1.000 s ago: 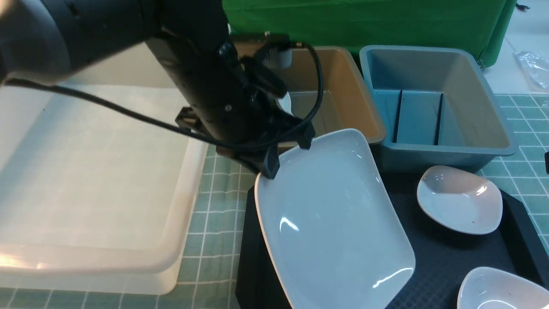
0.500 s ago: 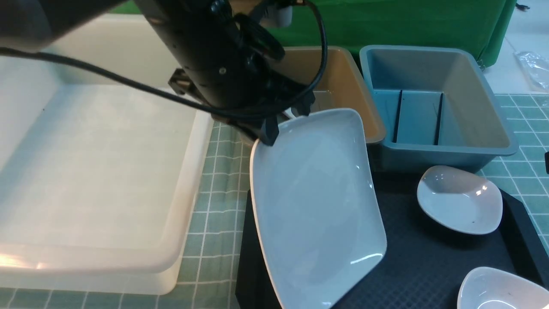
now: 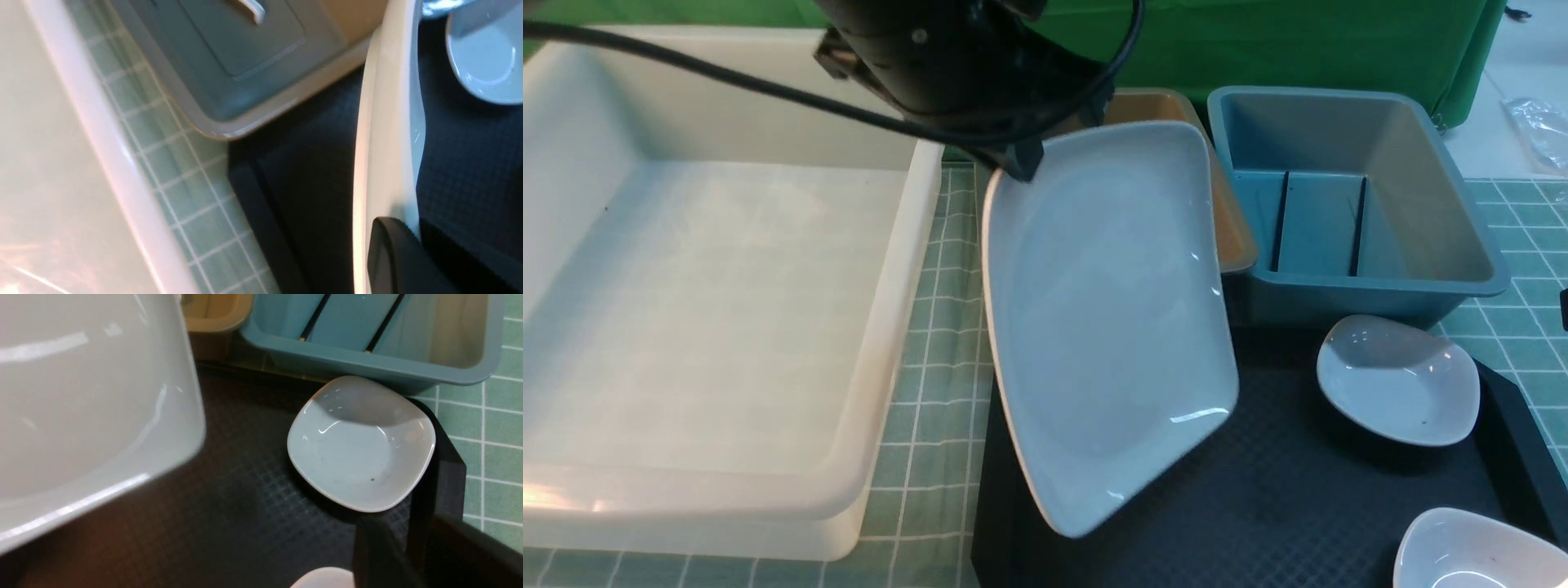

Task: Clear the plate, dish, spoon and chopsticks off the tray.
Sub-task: Use the left arm to put the plate into the large storage box on the left, then use the right arm to grab a small plate from the dinner plate, then use the right arm to put the small plate into the large storage box on the left

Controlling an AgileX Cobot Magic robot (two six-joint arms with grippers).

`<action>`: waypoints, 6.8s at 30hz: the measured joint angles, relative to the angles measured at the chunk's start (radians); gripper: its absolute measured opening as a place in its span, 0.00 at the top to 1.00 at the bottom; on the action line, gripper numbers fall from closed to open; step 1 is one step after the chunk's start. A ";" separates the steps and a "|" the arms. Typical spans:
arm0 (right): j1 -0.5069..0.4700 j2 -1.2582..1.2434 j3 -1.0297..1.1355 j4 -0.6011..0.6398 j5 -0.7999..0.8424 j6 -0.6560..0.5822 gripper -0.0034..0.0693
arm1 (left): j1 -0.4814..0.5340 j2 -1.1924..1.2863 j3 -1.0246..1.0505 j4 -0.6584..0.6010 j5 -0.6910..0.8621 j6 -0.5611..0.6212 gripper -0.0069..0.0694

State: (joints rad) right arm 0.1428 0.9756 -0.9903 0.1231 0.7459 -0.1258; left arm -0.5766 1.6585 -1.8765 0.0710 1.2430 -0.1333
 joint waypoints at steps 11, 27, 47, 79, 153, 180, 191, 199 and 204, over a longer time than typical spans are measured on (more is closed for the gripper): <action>0.000 0.000 0.000 0.001 0.001 0.000 0.66 | 0.110 -0.034 -0.133 0.009 0.006 -0.004 0.87; 0.000 0.000 0.000 0.001 0.001 0.000 0.66 | 0.644 -0.037 -0.253 -0.133 0.006 0.057 0.87; 0.000 0.000 0.000 0.005 0.004 0.000 0.66 | 0.858 0.247 -0.256 -0.343 -0.207 0.102 0.87; 0.000 0.000 0.000 0.041 -0.007 0.000 0.66 | 0.866 0.572 -0.219 -0.163 -0.027 0.105 0.51; 0.330 0.652 0.153 -0.162 0.066 0.235 0.67 | 0.438 -0.402 0.514 -0.147 -0.033 0.270 0.90; 0.717 1.062 -1.279 0.121 0.001 -0.223 0.86 | 0.438 -1.075 0.869 0.062 -0.188 -0.271 0.90; 0.870 1.392 -1.399 0.134 -0.037 -0.358 0.86 | 0.438 -1.185 0.871 0.126 -0.186 -0.316 0.90; 0.902 1.461 -1.401 0.134 -0.093 -0.367 0.86 | 0.438 -1.185 0.874 0.143 -0.150 -0.291 0.90; 0.902 1.490 -1.401 0.133 -0.104 -0.369 0.84 | 0.438 -1.185 0.874 0.145 -0.144 -0.279 0.90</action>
State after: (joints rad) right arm 1.0444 2.4651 -2.3912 0.2558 0.6419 -0.4949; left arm -0.1388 0.4732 -1.0028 0.2156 1.0989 -0.4126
